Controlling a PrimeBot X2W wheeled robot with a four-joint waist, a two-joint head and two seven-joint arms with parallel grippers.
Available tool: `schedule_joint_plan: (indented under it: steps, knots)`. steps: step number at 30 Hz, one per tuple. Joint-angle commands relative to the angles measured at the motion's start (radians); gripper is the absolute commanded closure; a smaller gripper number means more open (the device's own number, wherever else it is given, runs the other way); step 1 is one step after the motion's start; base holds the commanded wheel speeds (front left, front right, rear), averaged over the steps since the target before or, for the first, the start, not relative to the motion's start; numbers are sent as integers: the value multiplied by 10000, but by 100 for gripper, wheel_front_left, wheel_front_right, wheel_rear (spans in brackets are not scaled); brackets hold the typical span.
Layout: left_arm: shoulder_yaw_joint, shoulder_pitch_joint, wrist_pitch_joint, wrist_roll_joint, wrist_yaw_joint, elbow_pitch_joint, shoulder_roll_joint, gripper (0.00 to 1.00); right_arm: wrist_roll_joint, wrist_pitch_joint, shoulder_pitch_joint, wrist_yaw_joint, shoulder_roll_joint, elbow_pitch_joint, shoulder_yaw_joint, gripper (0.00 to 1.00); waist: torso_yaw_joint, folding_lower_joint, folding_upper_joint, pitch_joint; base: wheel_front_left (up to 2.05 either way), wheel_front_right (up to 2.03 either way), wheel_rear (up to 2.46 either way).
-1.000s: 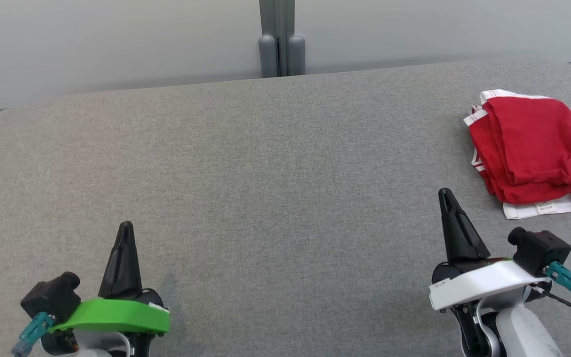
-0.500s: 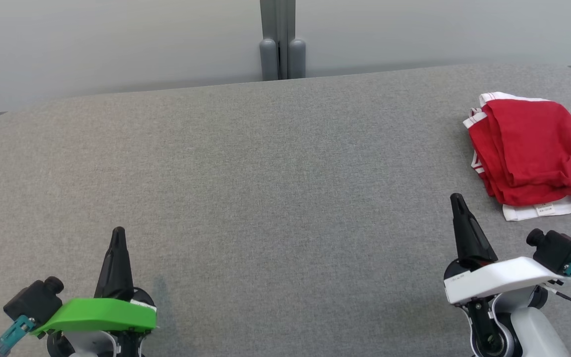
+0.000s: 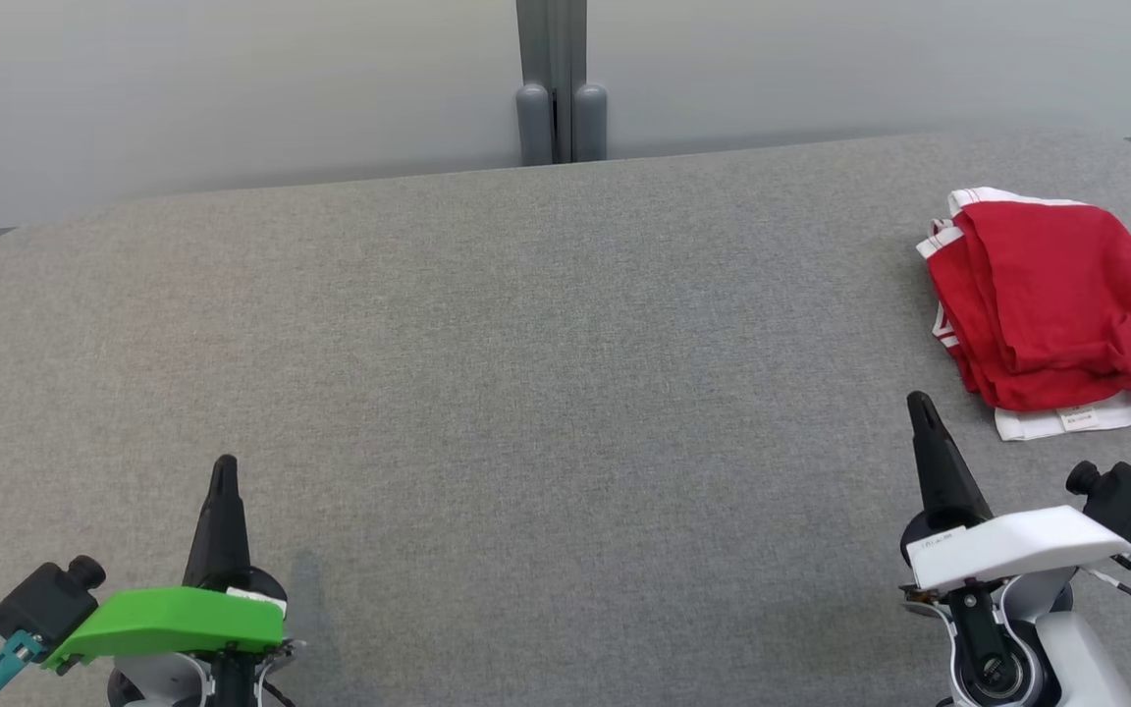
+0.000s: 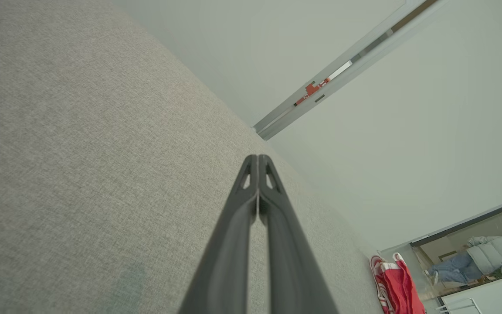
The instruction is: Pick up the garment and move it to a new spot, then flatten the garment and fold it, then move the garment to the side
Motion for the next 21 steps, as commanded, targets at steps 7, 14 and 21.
schedule_joint_plan:
  steps: [7, 14, 21]
  knots:
    - [173, -316, 261, -982, -87, -17, 96, 100, 1080, 257, -189, 0, -81, 32, -175, 100, 9, 0, 0, -48, 0, 0, 0]
    - [270, -357, 466, -1715, -105, 54, 99, 100, 1897, 455, -197, 1, -91, 127, -302, 100, 16, 0, 0, -94, 0, 0, 0]
    - [367, -375, 659, -2371, -131, 117, 101, 100, 2627, 647, -205, 1, -94, 217, -420, 100, 24, 0, 0, -139, 0, 0, 0]
